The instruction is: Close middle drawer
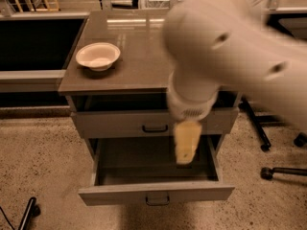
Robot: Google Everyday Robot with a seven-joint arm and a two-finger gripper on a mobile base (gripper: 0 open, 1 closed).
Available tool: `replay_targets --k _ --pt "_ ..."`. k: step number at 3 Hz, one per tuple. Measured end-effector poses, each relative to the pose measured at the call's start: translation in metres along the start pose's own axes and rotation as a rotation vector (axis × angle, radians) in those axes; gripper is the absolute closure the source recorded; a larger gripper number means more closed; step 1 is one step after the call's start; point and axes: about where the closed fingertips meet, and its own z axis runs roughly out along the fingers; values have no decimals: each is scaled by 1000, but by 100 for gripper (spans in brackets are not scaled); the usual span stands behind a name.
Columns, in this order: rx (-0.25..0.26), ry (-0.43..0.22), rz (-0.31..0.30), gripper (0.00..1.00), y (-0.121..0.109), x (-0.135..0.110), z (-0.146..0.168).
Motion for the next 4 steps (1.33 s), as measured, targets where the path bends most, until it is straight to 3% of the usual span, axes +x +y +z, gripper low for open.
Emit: replay_targets --k 1,2,3,4 --pt "-80 48 -57 0 34 -8 37" --pt "-113 3 -113 0 31 -17 44" --pt "-242 -113 -166 0 60 -25 97" --pt "-384 -257 -145 0 118 -19 197"
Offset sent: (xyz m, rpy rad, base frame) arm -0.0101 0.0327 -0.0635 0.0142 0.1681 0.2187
